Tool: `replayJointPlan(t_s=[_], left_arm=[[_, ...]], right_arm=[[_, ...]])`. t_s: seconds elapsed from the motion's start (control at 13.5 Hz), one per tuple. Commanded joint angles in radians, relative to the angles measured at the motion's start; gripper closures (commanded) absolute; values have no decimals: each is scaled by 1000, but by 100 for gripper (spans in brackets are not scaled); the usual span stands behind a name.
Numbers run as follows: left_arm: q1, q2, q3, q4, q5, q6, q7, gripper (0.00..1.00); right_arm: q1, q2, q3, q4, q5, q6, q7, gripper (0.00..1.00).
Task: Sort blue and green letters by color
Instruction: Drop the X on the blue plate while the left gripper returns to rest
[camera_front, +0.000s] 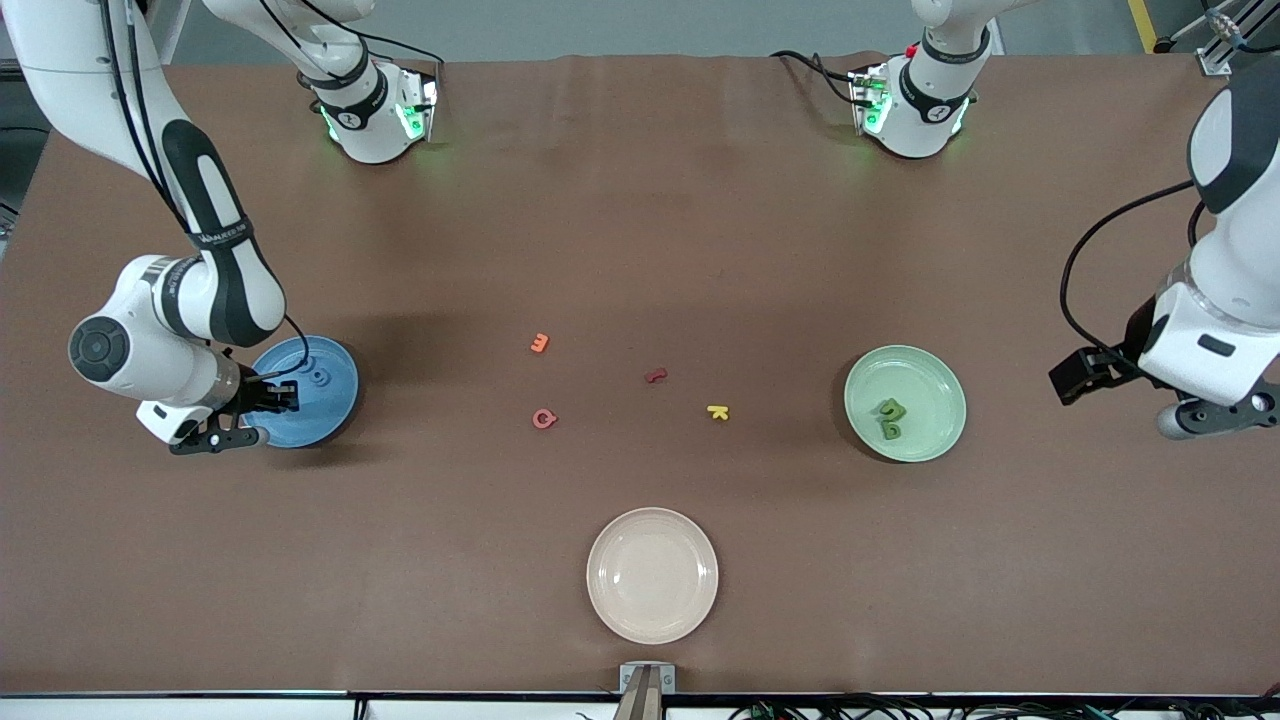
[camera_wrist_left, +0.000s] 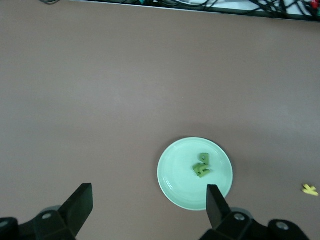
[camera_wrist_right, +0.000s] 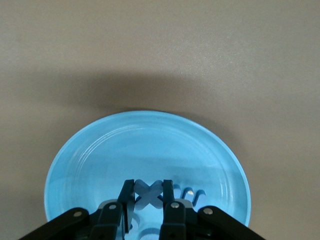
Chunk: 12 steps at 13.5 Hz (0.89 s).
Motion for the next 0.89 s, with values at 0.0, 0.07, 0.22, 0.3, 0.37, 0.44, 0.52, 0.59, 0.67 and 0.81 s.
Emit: replayJointPlan(t_s=[0.0,0.07,0.22,0.3,0.37,0.44,0.52,0.59,0.67,0.81], left_arm=[[-3,-70,38,-15,-112,-20,68,0],[-36,-102,108,-19,-163,-22,97,0],[-171,-161,289,-47,-226,-82,169,0],[-243,-184,361,-53,-248,-118,188,0],[-307,-198,435,-59,-256,-153,205,0],[-345,-219,475,-80,-272,-160,219,0],[-369,-248,515,-115,-288,-160,231,0],[-400,-271,558,-145,-306,-160,246,0],[-424,-294,598,-166,-320,-160,271,0],[-432,-307,605,-179,-320,-161,275,0]], right_arm=[[-14,42,16,41,-8,14,-11,86],[-11,51,18,50,-6,14,-11,85],[-10,57,18,55,-5,14,-11,85],[-8,57,18,55,-3,14,-11,83],[-8,57,18,55,-3,14,-11,79],[-8,57,18,55,-3,14,-10,67],[-8,56,18,55,-3,11,-10,56],[-6,56,18,55,-1,8,-10,37],[-5,54,18,55,-1,1,-4,26],[-3,37,19,52,-1,-5,2,15]])
